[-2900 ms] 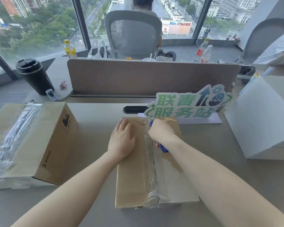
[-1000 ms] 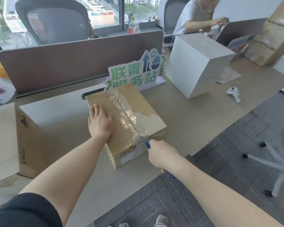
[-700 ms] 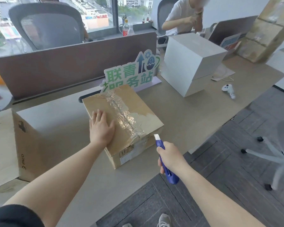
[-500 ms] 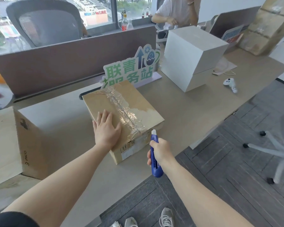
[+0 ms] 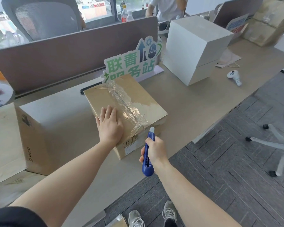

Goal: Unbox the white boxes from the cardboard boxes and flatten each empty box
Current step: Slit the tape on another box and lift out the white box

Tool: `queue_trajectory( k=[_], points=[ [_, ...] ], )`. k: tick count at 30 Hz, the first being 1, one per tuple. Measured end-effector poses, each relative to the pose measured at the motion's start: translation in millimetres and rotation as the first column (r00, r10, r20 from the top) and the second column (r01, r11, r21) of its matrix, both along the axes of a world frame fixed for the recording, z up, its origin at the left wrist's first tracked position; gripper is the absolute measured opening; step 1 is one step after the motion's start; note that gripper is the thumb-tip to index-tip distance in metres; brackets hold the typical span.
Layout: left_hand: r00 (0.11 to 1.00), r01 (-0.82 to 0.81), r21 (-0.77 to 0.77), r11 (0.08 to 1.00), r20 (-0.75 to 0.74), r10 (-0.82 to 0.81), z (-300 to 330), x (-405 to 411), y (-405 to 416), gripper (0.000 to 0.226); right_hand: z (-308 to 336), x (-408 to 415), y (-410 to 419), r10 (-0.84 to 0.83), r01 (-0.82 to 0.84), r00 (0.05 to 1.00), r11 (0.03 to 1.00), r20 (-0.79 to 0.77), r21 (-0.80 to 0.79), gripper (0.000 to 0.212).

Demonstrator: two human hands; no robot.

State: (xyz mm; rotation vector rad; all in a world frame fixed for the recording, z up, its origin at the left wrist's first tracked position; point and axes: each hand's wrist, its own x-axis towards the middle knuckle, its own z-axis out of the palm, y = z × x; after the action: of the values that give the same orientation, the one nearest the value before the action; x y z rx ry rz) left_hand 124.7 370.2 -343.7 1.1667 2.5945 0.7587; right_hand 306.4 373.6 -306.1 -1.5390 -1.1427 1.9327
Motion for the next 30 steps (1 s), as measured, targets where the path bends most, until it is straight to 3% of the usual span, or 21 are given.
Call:
queue_trajectory(
  k=[13,24,30],
  points=[
    [1.0,-0.016,-0.02,1.0,0.002,0.016,-0.8,-0.4,1.7,0.053,-2.8,-7.6,-24.5,0.026,-0.031,0.994,0.999,-0.104,-0.042,0.013],
    [0.995,0.066,-0.083,0.994,0.08,-0.06,5.2,-9.2,-3.5,0.056,-5.3,17.7,-29.2,0.314,-0.314,0.947,0.949,-0.069,0.007,0.012],
    [0.99,-0.021,-0.008,1.0,0.143,0.022,23.8,-18.7,0.7,0.047,1.1,58.8,55.2,0.033,-0.044,0.997,0.989,0.076,0.139,0.009]
  ],
)
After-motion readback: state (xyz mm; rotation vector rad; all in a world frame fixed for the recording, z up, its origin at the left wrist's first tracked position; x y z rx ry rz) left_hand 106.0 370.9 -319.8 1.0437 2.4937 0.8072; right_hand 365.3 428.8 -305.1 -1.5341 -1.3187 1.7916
